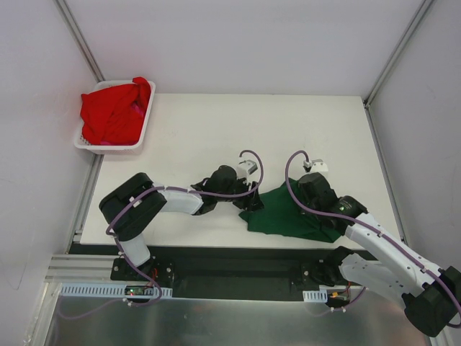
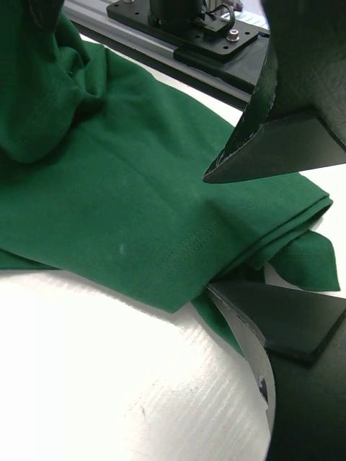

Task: Fold and stack the t-shirts
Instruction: Flatten the tshirt out

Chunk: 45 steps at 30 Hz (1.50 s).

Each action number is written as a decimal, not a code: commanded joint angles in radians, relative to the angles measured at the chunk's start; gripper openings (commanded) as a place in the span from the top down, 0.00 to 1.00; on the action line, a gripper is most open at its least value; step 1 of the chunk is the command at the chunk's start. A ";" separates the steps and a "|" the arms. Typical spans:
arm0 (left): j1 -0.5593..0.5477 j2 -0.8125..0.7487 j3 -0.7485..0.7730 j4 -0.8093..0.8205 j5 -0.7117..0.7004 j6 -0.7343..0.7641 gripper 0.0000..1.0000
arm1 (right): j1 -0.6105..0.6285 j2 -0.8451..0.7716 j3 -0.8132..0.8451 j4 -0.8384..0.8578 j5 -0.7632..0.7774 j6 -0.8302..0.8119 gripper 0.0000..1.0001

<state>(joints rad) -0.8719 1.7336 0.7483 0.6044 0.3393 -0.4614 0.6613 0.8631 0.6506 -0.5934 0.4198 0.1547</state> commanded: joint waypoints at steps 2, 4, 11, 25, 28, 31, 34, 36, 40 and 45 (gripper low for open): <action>-0.009 -0.039 0.042 0.017 0.020 0.009 0.44 | 0.004 -0.004 -0.003 0.006 0.005 0.026 0.99; -0.009 -0.055 0.046 0.003 0.018 0.015 0.44 | 0.004 -0.003 -0.003 0.007 0.004 0.026 0.99; -0.009 -0.060 0.054 -0.011 0.013 0.023 0.50 | 0.006 -0.004 -0.002 0.009 0.004 0.026 0.99; -0.009 -0.101 0.068 -0.089 -0.014 0.046 1.00 | 0.004 -0.016 0.009 -0.006 0.020 0.028 0.99; -0.006 -0.190 0.075 -0.198 -0.084 0.085 1.00 | 0.004 -0.029 0.040 -0.045 0.079 0.028 0.99; 0.017 -0.302 0.069 -0.302 -0.137 0.119 1.00 | 0.004 -0.055 0.107 -0.104 0.157 0.023 0.99; 0.066 -0.431 0.046 -0.379 -0.171 0.145 1.00 | 0.003 -0.078 0.182 -0.140 0.207 -0.003 0.99; 0.111 -0.527 0.036 -0.419 -0.184 0.167 1.00 | 0.004 -0.079 0.240 -0.167 0.250 -0.012 0.99; 0.163 -0.652 0.016 -0.512 -0.221 0.210 1.00 | 0.001 -0.073 0.325 -0.183 0.296 -0.040 0.99; 0.182 -0.750 0.010 -0.600 -0.267 0.234 1.00 | 0.000 -0.056 0.391 -0.197 0.388 -0.070 0.99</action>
<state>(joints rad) -0.6987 1.0363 0.7719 0.1043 0.1352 -0.2787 0.6617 0.7998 0.9745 -0.7589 0.6842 0.1230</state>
